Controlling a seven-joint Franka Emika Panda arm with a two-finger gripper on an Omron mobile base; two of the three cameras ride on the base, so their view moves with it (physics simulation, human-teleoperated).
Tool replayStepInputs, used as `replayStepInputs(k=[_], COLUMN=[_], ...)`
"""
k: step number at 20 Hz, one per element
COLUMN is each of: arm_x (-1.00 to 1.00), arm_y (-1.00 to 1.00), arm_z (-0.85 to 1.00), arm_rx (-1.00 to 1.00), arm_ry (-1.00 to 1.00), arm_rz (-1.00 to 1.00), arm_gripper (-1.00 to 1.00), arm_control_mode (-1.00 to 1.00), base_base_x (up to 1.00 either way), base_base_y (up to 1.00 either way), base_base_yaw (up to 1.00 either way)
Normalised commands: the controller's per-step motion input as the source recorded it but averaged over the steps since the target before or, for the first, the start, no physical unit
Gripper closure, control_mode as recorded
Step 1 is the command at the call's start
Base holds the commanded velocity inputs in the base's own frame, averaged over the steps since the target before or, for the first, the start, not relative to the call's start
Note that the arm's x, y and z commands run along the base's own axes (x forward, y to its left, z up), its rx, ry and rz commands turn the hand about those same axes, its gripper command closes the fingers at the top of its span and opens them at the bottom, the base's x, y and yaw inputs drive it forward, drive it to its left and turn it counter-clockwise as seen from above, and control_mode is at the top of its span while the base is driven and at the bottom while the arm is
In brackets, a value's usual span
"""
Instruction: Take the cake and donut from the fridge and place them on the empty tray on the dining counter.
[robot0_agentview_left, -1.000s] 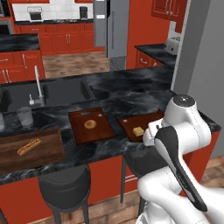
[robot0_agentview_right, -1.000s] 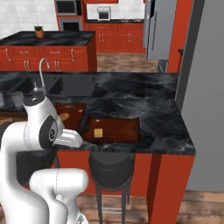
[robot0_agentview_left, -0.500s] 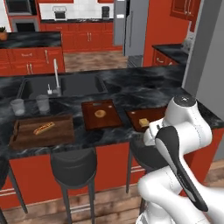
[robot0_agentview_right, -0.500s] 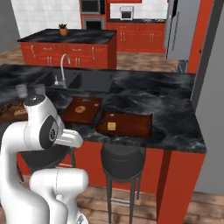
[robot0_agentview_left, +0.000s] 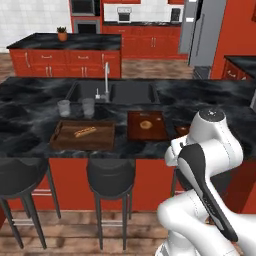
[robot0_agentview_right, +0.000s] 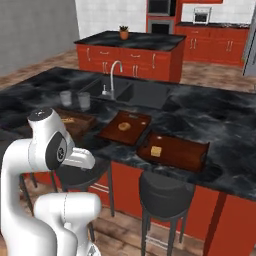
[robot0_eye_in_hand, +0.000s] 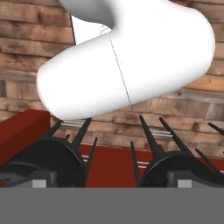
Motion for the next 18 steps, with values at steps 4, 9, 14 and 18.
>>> replayStepInputs(k=[4,9,14,18], arm_x=[0.00,0.00,0.00,0.00], arm_y=[0.00,0.00,0.00,0.00], arm_z=[0.00,0.00,0.00,0.00], arm_rx=[0.00,0.00,0.00,0.00], arm_ry=[0.00,0.00,0.00,0.00], arm_rz=[0.00,0.00,0.00,0.00], arm_gripper=[-1.00,-1.00,-1.00,-1.00], arm_control_mode=[1.00,1.00,1.00,1.00], base_base_x=[-0.03,-0.03,-0.03,-0.02], base_base_y=[0.00,0.04,0.14,0.46], base_base_yaw=[0.45,0.45,0.37,0.14])
